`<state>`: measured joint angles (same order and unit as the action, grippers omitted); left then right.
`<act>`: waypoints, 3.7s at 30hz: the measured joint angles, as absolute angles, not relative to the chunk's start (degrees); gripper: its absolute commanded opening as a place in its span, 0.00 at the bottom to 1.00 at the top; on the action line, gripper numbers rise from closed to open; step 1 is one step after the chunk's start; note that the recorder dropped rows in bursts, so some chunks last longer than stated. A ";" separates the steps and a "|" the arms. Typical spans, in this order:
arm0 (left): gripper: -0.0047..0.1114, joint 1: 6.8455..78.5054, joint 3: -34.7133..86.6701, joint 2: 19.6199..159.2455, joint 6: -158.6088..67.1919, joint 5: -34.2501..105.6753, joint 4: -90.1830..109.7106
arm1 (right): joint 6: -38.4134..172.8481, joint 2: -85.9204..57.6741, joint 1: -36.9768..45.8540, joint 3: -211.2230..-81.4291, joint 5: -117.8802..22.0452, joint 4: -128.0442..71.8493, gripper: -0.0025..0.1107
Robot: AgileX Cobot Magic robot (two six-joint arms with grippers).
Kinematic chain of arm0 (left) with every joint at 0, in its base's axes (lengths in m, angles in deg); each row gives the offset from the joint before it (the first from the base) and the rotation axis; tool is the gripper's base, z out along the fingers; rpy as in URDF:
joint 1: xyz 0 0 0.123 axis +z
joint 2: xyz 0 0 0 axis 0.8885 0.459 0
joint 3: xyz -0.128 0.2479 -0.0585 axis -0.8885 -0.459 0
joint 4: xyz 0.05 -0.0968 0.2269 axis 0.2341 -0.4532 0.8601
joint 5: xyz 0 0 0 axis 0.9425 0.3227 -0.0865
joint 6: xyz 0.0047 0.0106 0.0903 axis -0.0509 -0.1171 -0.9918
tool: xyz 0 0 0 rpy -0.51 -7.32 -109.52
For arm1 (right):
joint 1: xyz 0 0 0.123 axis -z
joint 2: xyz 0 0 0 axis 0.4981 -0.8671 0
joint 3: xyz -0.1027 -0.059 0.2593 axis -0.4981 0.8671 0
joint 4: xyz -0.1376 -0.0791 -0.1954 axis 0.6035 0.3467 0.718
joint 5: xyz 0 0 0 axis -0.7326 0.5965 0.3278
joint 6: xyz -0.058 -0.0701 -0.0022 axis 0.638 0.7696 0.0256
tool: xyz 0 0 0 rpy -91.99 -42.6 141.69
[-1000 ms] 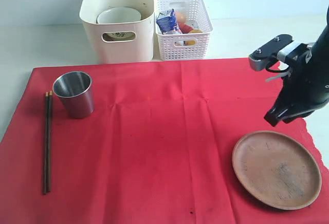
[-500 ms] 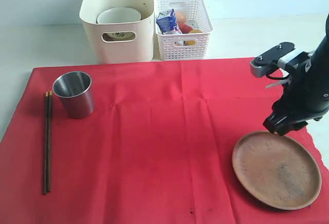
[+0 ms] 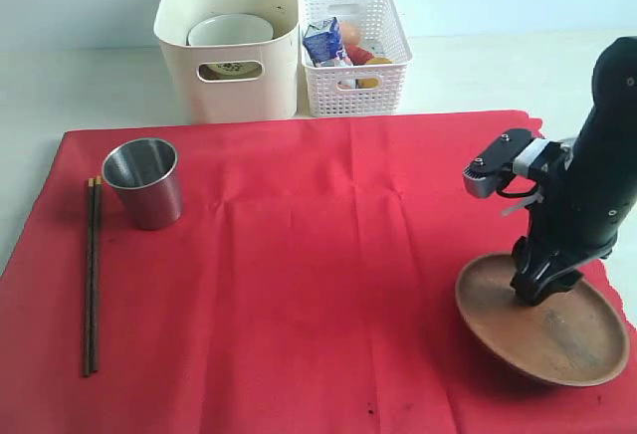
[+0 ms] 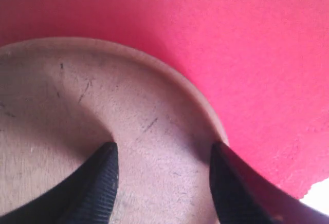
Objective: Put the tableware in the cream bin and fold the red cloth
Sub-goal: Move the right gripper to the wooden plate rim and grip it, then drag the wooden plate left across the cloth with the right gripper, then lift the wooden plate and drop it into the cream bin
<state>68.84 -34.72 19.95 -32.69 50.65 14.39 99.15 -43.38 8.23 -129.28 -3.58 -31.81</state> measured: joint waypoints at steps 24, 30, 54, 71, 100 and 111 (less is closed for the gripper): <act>0.05 68.84 -34.72 19.95 -32.69 50.65 14.39 | 95.07 -44.25 8.35 -129.48 -6.17 -27.33 0.36; 0.05 68.84 -34.72 19.95 -32.69 50.65 14.39 | 95.07 -44.29 8.35 -129.48 -4.56 -27.53 0.04; 0.05 68.84 -34.72 19.95 -32.69 50.65 14.39 | 94.96 -44.37 8.46 -134.06 -5.75 -66.85 0.02; 0.05 68.84 -34.72 19.95 -32.69 50.65 14.39 | 94.96 -50.54 8.46 -134.20 -9.94 -76.67 0.29; 0.05 68.84 -34.72 19.95 -32.69 50.65 14.39 | 101.59 -52.19 4.58 -134.20 -11.28 -81.53 0.02; 0.05 68.84 -34.72 19.95 -32.69 50.65 14.39 | 105.88 -37.82 4.58 -134.20 -11.27 -88.04 0.02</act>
<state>68.84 -34.72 19.95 -32.69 50.65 14.39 105.88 -37.82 4.58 -134.20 -11.27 -88.04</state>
